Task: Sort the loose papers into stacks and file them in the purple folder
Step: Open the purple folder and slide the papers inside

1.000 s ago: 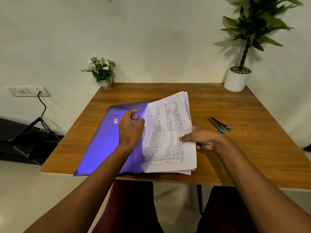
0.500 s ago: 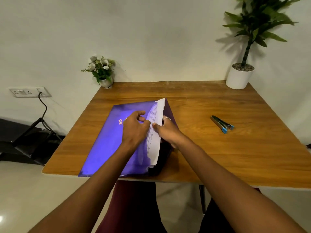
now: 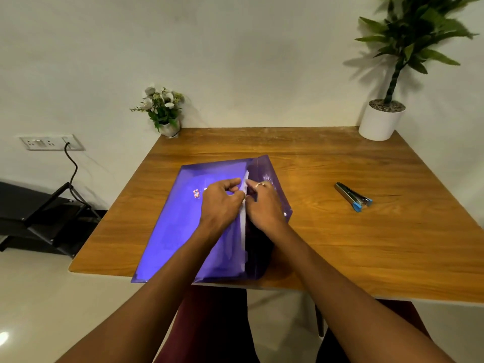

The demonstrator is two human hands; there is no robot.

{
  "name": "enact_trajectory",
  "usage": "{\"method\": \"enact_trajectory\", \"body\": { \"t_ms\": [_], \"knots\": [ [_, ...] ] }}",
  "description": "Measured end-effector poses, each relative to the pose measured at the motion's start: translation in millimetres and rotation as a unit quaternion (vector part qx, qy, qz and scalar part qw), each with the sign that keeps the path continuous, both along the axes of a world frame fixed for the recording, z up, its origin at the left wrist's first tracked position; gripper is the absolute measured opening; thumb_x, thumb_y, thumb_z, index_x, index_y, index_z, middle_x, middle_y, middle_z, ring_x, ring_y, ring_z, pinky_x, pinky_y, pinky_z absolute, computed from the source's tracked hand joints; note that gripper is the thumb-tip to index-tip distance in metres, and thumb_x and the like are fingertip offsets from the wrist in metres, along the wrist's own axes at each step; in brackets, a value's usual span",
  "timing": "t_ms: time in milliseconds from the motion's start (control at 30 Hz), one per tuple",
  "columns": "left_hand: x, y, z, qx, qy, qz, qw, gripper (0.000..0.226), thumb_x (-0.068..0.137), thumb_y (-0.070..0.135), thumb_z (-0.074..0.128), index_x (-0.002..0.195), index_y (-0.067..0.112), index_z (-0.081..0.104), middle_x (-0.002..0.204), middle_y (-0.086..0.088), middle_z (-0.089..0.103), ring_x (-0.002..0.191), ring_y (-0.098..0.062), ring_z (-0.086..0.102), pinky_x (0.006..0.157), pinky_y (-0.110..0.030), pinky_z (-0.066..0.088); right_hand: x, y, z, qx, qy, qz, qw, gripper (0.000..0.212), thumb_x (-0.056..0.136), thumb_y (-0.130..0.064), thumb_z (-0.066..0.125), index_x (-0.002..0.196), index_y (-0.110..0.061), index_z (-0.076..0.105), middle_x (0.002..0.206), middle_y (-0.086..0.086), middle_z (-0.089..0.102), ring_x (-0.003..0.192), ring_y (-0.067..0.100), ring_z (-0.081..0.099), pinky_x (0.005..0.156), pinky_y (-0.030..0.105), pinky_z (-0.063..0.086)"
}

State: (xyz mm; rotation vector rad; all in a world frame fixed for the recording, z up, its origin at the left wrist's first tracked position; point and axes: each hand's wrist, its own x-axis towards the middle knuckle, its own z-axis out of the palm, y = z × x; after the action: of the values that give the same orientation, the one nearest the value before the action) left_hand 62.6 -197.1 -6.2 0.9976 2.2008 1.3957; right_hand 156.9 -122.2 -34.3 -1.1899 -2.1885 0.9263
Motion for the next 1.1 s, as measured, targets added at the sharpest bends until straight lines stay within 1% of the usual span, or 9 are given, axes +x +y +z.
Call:
{"method": "enact_trajectory", "body": {
  "t_ms": [100, 233, 367, 433, 567, 667, 833, 967, 1100],
  "knots": [
    [10, 6, -4, 0.005, -0.034, -0.004, 0.999, 0.038, 0.086, 0.013, 0.064, 0.123, 0.015, 0.072, 0.103, -0.006, 0.076, 0.099, -0.035, 0.071, 0.085, -0.045, 0.058, 40, 16, -7, 0.091, -0.086, -0.140, 0.982, 0.052, 0.090, -0.031, 0.067, 0.141, -0.026, 0.054, 0.139, 0.005, 0.047, 0.129, 0.026, 0.043, 0.107, 0.041, 0.040],
    [35, 21, -14, 0.026, -0.070, -0.015, 0.997, 0.040, 0.088, 0.008, 0.064, 0.127, 0.010, 0.069, 0.094, 0.007, 0.069, 0.085, -0.026, 0.069, 0.090, -0.043, 0.058, 80, 32, -20, 0.025, -0.215, -0.206, 0.954, 0.074, 0.082, -0.057, 0.074, 0.139, -0.016, 0.051, 0.137, 0.010, 0.050, 0.124, 0.030, 0.049, 0.099, 0.041, 0.047],
    [56, 32, -29, 0.012, -0.118, -0.095, 0.988, 0.040, 0.095, 0.007, 0.059, 0.135, 0.009, 0.061, 0.095, 0.001, 0.065, 0.052, -0.008, 0.056, 0.052, -0.028, 0.054, 90, 46, -14, -0.007, -0.211, -0.200, 0.957, 0.051, 0.081, -0.045, 0.082, 0.114, -0.011, 0.065, 0.111, 0.009, 0.067, 0.102, 0.028, 0.065, 0.076, 0.035, 0.052],
    [54, 29, -34, 0.020, -0.108, -0.141, 0.984, 0.036, 0.097, 0.008, 0.060, 0.133, 0.010, 0.062, 0.102, 0.000, 0.066, 0.052, -0.001, 0.055, 0.051, -0.021, 0.049, 94, 54, -8, -0.042, -0.219, -0.191, 0.956, 0.046, 0.079, -0.039, 0.085, 0.109, -0.009, 0.067, 0.106, 0.008, 0.068, 0.098, 0.029, 0.066, 0.073, 0.034, 0.051],
    [3, 12, -46, 0.065, 0.183, -0.143, 0.971, 0.022, 0.091, 0.012, 0.067, 0.109, 0.019, 0.075, 0.102, 0.005, 0.063, 0.083, 0.005, 0.056, 0.076, -0.015, 0.043, 99, 59, -8, -0.076, -0.225, -0.184, 0.954, 0.034, 0.080, -0.032, 0.086, 0.099, -0.010, 0.069, 0.099, 0.008, 0.069, 0.092, 0.027, 0.066, 0.067, 0.034, 0.048],
    [-29, -1, -67, -0.061, 0.328, -0.140, 0.932, 0.047, 0.086, 0.060, 0.055, 0.122, 0.034, 0.071, 0.134, 0.004, 0.061, 0.123, -0.021, 0.054, 0.102, -0.039, 0.045, 101, 62, -7, -0.113, -0.191, -0.199, 0.955, 0.022, 0.079, -0.023, 0.083, 0.090, -0.009, 0.070, 0.090, 0.008, 0.070, 0.082, 0.026, 0.068, 0.058, 0.031, 0.048],
    [-13, -4, -78, -0.195, 0.337, -0.188, 0.902, 0.081, 0.077, 0.084, 0.019, 0.148, 0.051, 0.041, 0.166, 0.010, 0.024, 0.155, -0.025, 0.012, 0.124, -0.049, 0.005, 105, 55, 0, -0.147, -0.113, -0.209, 0.960, 0.014, 0.080, -0.020, 0.077, 0.087, -0.009, 0.072, 0.079, 0.005, 0.070, 0.065, 0.017, 0.062, 0.048, 0.023, 0.034],
    [6, 4, -79, -0.197, 0.326, -0.157, 0.911, 0.082, 0.077, 0.086, 0.020, 0.149, 0.051, 0.038, 0.166, 0.010, 0.022, 0.156, -0.024, 0.007, 0.124, -0.050, 0.000, 115, 50, 0, -0.064, -0.052, -0.230, 0.970, 0.033, 0.080, -0.015, 0.083, 0.108, -0.010, 0.066, 0.101, 0.005, 0.069, 0.085, 0.020, 0.062, 0.062, 0.026, 0.041],
    [15, 6, -83, -0.184, 0.322, -0.149, 0.917, 0.083, 0.077, 0.086, 0.021, 0.149, 0.050, 0.040, 0.165, 0.010, 0.024, 0.155, -0.025, 0.008, 0.124, -0.050, 0.001, 120, 47, -5, -0.093, 0.040, -0.208, 0.973, 0.018, 0.087, -0.019, 0.079, 0.101, -0.011, 0.072, 0.093, 0.003, 0.074, 0.081, 0.017, 0.069, 0.064, 0.031, 0.056]
  ]
}}
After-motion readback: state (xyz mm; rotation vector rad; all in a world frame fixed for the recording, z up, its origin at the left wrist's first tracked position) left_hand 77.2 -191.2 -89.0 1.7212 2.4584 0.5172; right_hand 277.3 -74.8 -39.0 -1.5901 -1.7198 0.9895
